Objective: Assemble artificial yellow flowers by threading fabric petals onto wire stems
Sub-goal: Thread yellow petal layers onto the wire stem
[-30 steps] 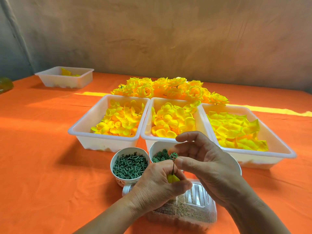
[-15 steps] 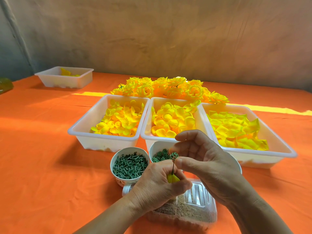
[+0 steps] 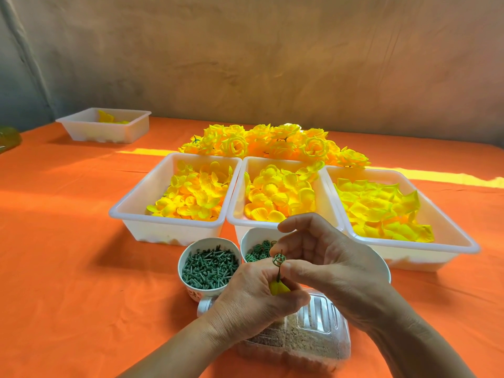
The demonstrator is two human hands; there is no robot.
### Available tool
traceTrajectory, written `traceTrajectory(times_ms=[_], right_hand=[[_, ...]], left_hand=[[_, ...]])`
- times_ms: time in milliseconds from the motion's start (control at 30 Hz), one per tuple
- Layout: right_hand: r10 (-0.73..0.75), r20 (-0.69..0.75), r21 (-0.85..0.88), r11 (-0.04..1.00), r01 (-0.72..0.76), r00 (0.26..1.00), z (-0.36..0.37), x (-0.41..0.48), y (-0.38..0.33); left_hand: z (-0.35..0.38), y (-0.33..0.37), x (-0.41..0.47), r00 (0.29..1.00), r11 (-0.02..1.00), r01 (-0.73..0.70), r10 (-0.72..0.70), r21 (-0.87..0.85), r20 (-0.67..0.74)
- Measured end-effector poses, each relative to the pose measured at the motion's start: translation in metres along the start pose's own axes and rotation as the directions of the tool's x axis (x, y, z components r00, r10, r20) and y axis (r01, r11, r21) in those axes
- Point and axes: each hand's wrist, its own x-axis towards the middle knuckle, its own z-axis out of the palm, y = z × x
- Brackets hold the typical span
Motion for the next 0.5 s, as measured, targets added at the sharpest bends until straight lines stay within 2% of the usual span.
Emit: traceTrajectory(times_ms=[100, 233, 500], right_hand=[[0.022, 0.005, -0.036, 0.999, -0.021, 1.000, -0.001, 0.000, 0.003], [0.024, 0.004, -0.138, 0.990, -0.024, 1.000, -0.002, -0.002, 0.008], [-0.030, 0.046, -0.298, 0.954, 0.043, 0.998, -0.005, -0.007, 0.010]], left_hand=[[0.000, -0.002, 0.001, 1.000, 0.998, -0.025, 0.025, 0.052, -0.012], [0.001, -0.002, 0.002, 0.999, 0.999, -0.034, 0.034, 0.008, 0.001], [0.000, -0.001, 0.001, 0.998, 0.998, -0.059, 0.059, 0.038, -0.005]])
